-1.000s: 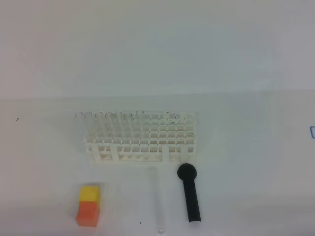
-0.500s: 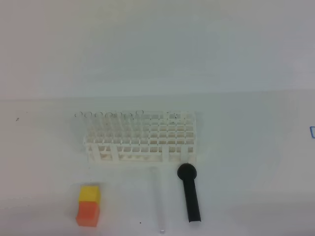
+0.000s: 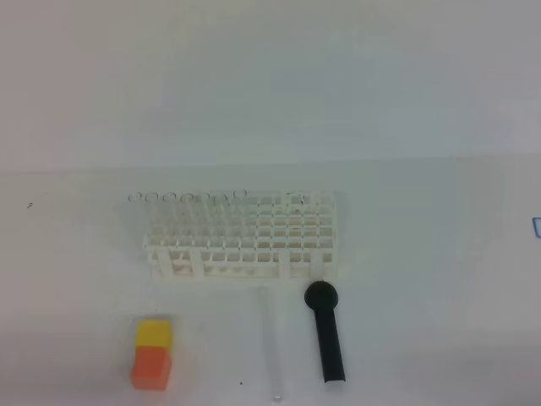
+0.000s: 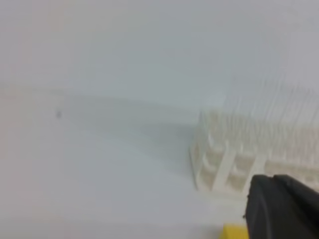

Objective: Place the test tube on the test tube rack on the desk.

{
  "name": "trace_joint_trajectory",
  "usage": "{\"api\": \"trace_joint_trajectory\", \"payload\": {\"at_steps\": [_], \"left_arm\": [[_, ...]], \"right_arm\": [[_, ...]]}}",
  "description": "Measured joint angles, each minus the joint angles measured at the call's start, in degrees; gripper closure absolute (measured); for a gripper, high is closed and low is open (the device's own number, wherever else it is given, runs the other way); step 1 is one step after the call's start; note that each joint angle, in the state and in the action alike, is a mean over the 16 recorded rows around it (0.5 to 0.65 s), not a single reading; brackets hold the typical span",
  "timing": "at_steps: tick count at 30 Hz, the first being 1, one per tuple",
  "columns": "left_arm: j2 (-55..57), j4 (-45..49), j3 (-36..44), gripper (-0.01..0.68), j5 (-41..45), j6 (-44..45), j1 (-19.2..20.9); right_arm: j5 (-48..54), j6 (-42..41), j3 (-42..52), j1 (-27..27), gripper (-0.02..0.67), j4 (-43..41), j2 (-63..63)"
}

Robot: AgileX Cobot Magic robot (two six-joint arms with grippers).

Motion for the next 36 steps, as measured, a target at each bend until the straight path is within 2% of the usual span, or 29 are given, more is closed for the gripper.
{"api": "trace_joint_trajectory", "payload": {"at_steps": [11, 23, 29, 33, 36], "left_arm": [[0.0, 0.0, -0.7, 0.674, -18.7, 0.0, 0.0], [0.1, 0.0, -2.3, 0.674, -26.6, -4.2, 0.0], [1.0, 3.5, -9.1, 0.674, -21.8, -8.0, 0.0], [3.2, 6.3, -16.4, 0.674, -14.0, -10.0, 0.0], [6.0, 8.3, -22.9, 0.674, -5.1, -10.3, 0.0]], "right_arm": [[-15.0, -1.3, 0.2, 0.0, 0.65, -5.1, 0.0], [-34.9, -0.2, 0.2, 0.0, 0.65, -5.1, 0.0], [-40.9, 0.3, 0.2, 0.0, 0.65, -4.0, 0.0], [-40.4, 0.7, -0.5, 0.0, 0.65, -2.6, 0.0], [-36.7, 1.0, -2.3, 0.0, 0.65, -1.3, 0.0]]}}
